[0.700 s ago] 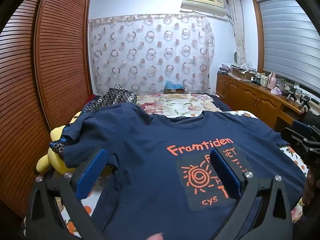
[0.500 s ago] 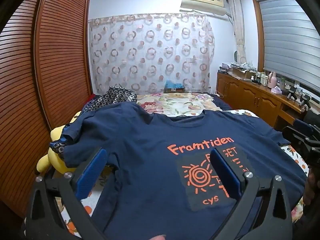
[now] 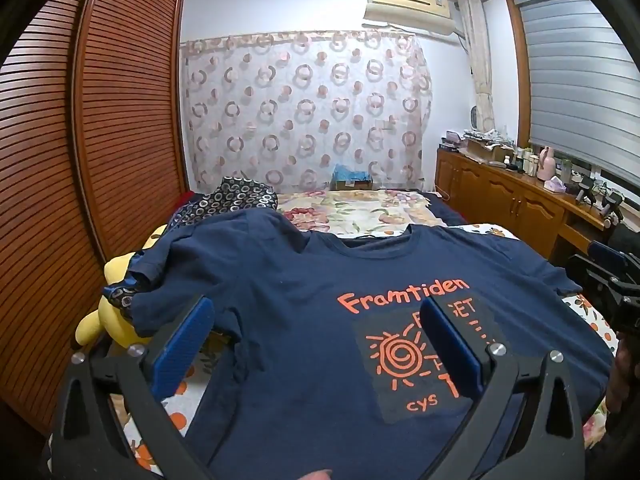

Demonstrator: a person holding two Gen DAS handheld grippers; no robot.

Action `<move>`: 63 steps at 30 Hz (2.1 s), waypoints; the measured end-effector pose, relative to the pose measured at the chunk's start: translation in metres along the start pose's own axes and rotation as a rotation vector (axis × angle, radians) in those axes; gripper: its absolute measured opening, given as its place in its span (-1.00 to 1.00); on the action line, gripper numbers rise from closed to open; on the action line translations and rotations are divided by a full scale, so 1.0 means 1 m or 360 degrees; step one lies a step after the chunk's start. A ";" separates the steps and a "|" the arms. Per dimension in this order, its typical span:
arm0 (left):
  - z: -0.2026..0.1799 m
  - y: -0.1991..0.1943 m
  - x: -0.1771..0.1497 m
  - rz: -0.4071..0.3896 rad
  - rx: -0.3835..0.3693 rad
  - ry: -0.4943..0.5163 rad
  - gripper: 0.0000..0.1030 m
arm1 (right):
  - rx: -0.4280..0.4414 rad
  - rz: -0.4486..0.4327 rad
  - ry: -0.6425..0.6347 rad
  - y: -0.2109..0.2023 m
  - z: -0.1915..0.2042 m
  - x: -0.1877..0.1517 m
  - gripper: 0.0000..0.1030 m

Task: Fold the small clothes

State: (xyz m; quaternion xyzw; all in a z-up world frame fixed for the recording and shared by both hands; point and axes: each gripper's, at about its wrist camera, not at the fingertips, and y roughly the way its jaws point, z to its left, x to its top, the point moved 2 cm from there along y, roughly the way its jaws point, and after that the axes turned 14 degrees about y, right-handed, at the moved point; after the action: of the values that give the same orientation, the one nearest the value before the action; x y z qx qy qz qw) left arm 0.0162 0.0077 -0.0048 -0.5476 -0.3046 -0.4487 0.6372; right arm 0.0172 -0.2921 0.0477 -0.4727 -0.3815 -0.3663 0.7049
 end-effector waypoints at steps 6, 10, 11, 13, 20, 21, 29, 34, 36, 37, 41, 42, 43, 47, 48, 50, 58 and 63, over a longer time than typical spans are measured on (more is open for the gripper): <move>-0.001 -0.003 0.001 -0.0006 0.0002 -0.0002 1.00 | 0.0001 -0.0002 0.0002 0.000 -0.001 -0.001 0.89; 0.001 -0.004 0.004 -0.0010 0.0002 0.0000 1.00 | 0.0000 -0.0003 0.0002 0.000 0.000 0.000 0.89; 0.001 -0.004 0.004 -0.0011 0.0000 -0.0001 1.00 | 0.0001 -0.0003 0.0003 0.000 0.000 0.000 0.89; 0.003 -0.006 0.006 -0.0012 0.0000 -0.0001 1.00 | 0.0001 -0.0003 0.0003 0.000 0.000 0.000 0.89; 0.002 -0.006 0.006 -0.0017 0.0004 0.0001 1.00 | 0.0002 -0.0006 0.0004 -0.001 0.000 0.000 0.89; 0.001 -0.009 0.010 -0.0022 0.0010 -0.0003 1.00 | 0.0002 -0.0006 0.0004 -0.001 0.000 -0.001 0.89; 0.000 -0.010 0.013 -0.0030 0.0015 -0.0001 1.00 | 0.0003 -0.0008 0.0005 -0.001 0.000 -0.001 0.89; 0.000 -0.010 0.013 -0.0034 0.0016 -0.0001 1.00 | 0.0003 -0.0007 0.0005 -0.001 0.000 0.000 0.89; -0.001 -0.010 0.013 -0.0030 0.0016 0.0000 1.00 | 0.0005 -0.0008 0.0006 -0.001 0.000 -0.001 0.89; 0.000 -0.011 0.014 -0.0030 0.0016 -0.0001 1.00 | 0.0006 -0.0007 0.0007 -0.001 0.000 -0.001 0.89; -0.001 -0.011 0.012 -0.0032 0.0018 0.0002 1.00 | 0.0005 -0.0007 0.0007 0.000 0.002 -0.001 0.89; -0.001 -0.011 0.013 -0.0032 0.0017 0.0002 1.00 | 0.0007 -0.0007 0.0008 0.000 0.001 -0.001 0.89; -0.001 -0.011 0.013 -0.0032 0.0017 0.0002 1.00 | 0.0006 -0.0007 0.0008 0.000 0.001 -0.001 0.89; -0.001 -0.011 0.012 -0.0033 0.0018 0.0002 1.00 | 0.0007 -0.0007 0.0008 0.000 0.002 -0.001 0.89; -0.001 -0.011 0.012 -0.0033 0.0017 0.0003 1.00 | 0.0008 -0.0007 0.0008 0.000 0.001 -0.001 0.89; -0.001 -0.011 0.012 -0.0033 0.0018 0.0003 1.00 | 0.0008 -0.0008 0.0009 0.000 0.001 -0.001 0.89; -0.001 -0.011 0.013 -0.0034 0.0017 0.0002 1.00 | 0.0010 -0.0007 0.0009 -0.001 0.002 -0.001 0.89; -0.001 -0.012 0.013 -0.0036 0.0011 0.0001 1.00 | 0.0009 -0.0005 0.0011 0.000 0.002 -0.001 0.89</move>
State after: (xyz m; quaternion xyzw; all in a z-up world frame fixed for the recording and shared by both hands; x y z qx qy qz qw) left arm 0.0108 0.0036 0.0112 -0.5417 -0.3122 -0.4551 0.6341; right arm 0.0158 -0.2904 0.0471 -0.4687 -0.3810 -0.3679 0.7070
